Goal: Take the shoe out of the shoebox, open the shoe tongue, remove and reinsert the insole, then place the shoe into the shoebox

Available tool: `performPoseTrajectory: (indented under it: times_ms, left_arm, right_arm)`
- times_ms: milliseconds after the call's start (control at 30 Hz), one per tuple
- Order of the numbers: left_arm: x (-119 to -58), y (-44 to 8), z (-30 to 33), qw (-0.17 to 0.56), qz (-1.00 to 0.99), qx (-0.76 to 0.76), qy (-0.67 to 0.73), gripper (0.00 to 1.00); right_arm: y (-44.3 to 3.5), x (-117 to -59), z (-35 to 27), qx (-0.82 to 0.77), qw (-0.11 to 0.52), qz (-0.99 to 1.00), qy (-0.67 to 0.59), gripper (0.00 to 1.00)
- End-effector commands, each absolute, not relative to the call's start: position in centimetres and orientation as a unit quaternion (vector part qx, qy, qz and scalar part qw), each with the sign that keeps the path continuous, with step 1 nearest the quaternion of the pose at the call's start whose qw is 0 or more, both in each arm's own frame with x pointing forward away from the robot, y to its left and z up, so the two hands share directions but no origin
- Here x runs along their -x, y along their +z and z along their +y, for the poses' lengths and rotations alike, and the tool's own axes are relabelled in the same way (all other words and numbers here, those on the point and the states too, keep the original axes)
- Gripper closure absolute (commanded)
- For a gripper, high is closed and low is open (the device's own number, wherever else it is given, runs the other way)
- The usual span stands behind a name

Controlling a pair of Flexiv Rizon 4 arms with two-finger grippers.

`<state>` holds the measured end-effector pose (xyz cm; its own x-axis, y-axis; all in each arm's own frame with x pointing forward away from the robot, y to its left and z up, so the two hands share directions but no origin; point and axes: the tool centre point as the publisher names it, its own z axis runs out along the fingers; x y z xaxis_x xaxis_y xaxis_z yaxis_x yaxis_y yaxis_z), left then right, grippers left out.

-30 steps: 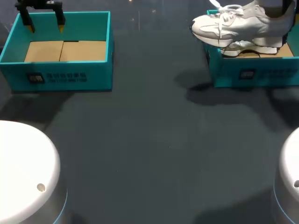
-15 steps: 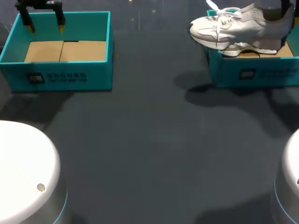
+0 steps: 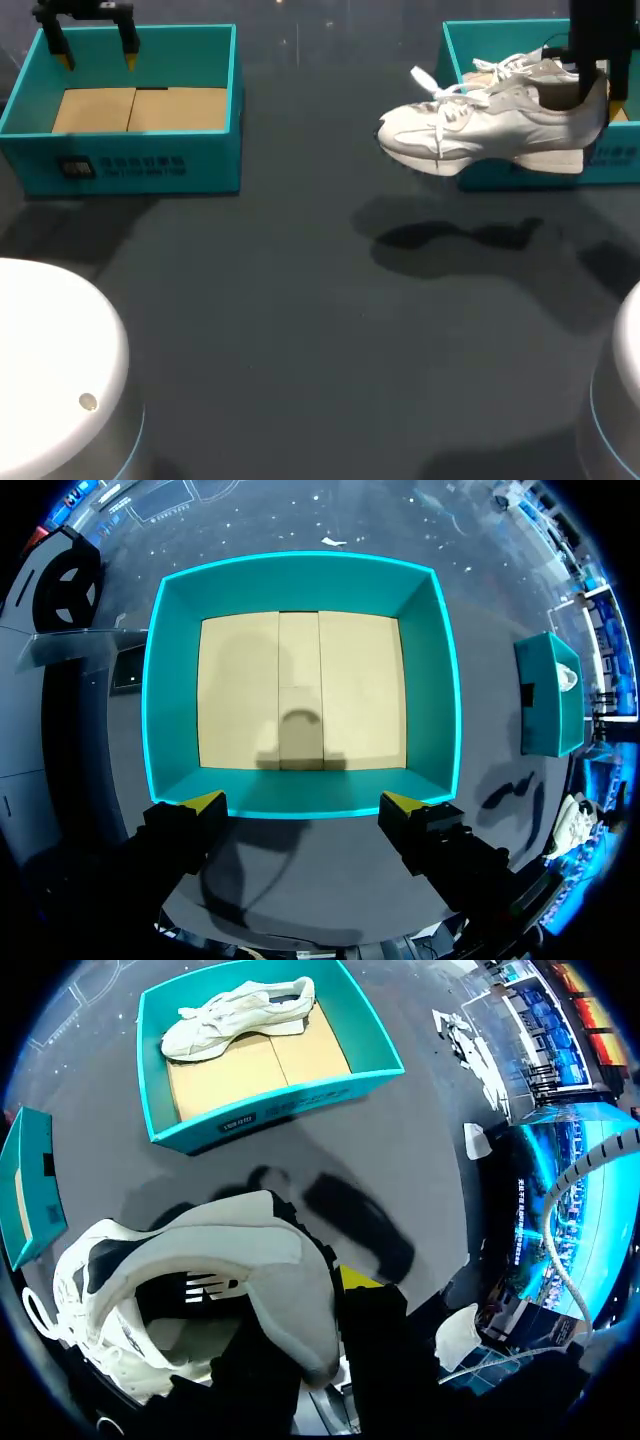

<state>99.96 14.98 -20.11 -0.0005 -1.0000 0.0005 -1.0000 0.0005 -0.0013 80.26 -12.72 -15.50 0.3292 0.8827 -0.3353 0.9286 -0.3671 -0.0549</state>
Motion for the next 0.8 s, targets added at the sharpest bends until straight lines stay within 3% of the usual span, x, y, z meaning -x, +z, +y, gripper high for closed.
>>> performPoseTrajectory:
  times_ms: [33,800]
  left_arm:
    - [-99.97,-20.05,14.99,0.0,0.707,0.707,0.0,0.0]
    - [-99.97,-20.05,14.99,0.0,0.707,0.707,0.0,0.0]
  right_arm:
    - [-17.1,-77.79,-10.25,-0.81,0.097,0.562,-0.134,1.0]
    - [-17.63,-77.25,-9.68,-0.808,0.103,0.565,-0.128,1.0]
